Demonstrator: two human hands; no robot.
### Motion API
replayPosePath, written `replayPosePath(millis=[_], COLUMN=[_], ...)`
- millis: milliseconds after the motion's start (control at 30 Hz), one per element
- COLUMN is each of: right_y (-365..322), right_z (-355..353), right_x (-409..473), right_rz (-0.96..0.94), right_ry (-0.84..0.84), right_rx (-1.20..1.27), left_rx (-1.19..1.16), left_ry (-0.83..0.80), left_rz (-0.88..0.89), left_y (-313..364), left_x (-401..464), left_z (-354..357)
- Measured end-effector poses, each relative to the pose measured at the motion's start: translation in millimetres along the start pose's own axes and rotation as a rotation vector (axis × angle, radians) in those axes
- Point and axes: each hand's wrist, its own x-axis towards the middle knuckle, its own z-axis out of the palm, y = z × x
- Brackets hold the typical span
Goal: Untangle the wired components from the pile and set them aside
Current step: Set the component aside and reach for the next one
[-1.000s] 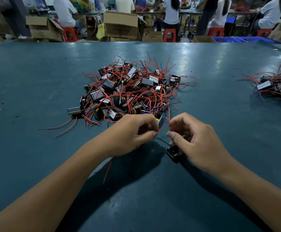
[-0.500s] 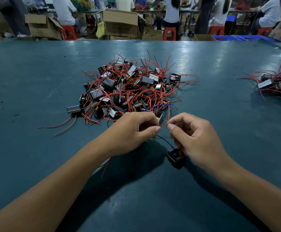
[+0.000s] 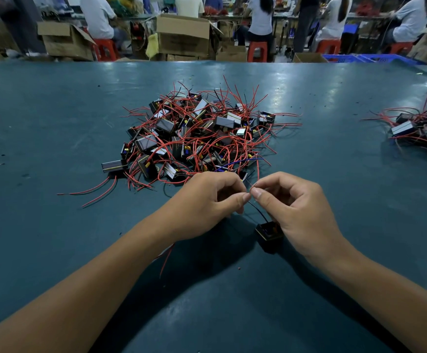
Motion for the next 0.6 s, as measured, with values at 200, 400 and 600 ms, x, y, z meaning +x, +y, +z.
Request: replayPosePath(millis=[200,400,600], right_y=[-0.1,-5.7,-9.1], right_z=[1.1,3.4,6.0], right_x=[1.0,-2.2,-4.5], right_rz=[0.007,-0.061,-0.048], right_ry=[0.032,0.013,0.010], right_rx=[0.029,-0.045,-0.003], left_rx=[-0.007,0.153,0.353], left_ry=[0.050,0.260,0.201], left_rz=[0.004,0.210,0.231], left_y=[0.3,12.0,20.3], left_x=[0.8,0.5,0.9], left_z=[2.2,-0.6,-3.2])
